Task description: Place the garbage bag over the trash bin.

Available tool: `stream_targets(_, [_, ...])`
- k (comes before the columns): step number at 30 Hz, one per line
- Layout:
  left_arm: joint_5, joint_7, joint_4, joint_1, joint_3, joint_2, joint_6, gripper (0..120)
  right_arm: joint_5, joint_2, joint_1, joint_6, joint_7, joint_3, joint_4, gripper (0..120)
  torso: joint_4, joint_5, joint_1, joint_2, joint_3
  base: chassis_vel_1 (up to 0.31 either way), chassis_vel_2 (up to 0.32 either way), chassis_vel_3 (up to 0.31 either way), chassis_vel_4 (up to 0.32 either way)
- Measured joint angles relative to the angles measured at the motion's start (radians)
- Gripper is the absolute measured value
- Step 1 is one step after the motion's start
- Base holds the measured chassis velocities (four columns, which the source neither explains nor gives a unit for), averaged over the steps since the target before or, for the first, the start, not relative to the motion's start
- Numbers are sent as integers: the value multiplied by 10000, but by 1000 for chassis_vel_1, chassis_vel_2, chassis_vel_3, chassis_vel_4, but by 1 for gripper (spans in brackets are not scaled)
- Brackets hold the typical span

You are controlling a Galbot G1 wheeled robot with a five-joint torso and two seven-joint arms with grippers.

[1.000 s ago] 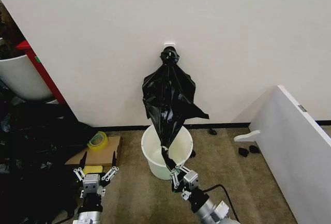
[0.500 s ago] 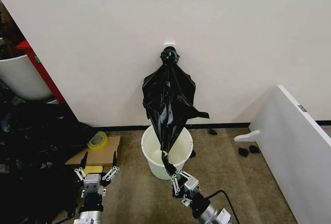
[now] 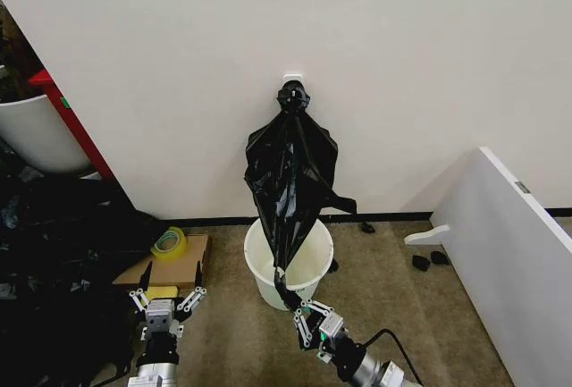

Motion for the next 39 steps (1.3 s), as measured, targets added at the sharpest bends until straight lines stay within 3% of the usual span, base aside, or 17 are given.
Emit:
stream_targets(8, [-100,6,42,-83,-18,-14,23,99,261,-119,71,226,-908,178,-210,0,0,-1,0,0,0,0,0,0,0])
stream_targets(16, [-196,128,-238,-249,227,217,81,99,291,-31,345,-23,-175,138,-157,0,0,-1,0,0,0,0,0,0,0])
stream_targets(20, [-738,470,-749,-515,505,825,387,99,-359,48,547,-142,487,147,-251,0,2,-3,0,0,0,0,0,0,0])
stream_targets(21, [-893,573,-885,-621,563,1031,477,99,-501,69,586,-157,605,152,-281,0,2,-1,0,0,0,0,0,0,0])
stream_targets(23, [-2122,1113,-1624,-1461,966,2553,1116,99,-1325,213,802,-266,1198,144,-430,0,-2,-3,0,-1,1,0,0,0,0])
stream_targets(24, [-2122,1113,-1624,-1461,966,2553,1116,99,-1325,213,802,-266,1198,144,-430,0,-2,-3,0,-1,1,0,0,0,0])
stream_targets(28, [-3766,1387,-2289,-2684,1478,4790,1954,99,-2244,453,1034,-271,1519,222,-569,0,-2,-2,1,-1,1,0,0,0,0])
stream_targets(29, [-3766,1387,-2289,-2684,1478,4790,1954,99,-2244,453,1034,-271,1519,222,-569,0,-2,-2,1,-1,1,0,0,0,0])
stream_targets(30, [-4319,1400,-2441,-3108,1637,5387,2270,99,-2538,536,1119,-245,1582,251,-647,0,-4,-2,1,-1,1,0,0,0,0])
stream_targets(33, [-5436,1290,-2638,-3975,2050,6269,2962,99,-2945,683,1249,-117,1634,260,-811,0,3,-1,1,0,1,0,0,0,0])
stream_targets(38, [-6610,700,-2569,-5393,2928,6809,4016,99,-3169,819,1244,29,1671,299,-885,0,1,-2,1,-1,1,0,0,0,0])
stream_targets(39, [-7073,379,-2452,-6145,3465,6898,4468,98,-3228,866,1220,91,1671,334,-894,0,1,-1,1,-1,2,0,0,0,0])
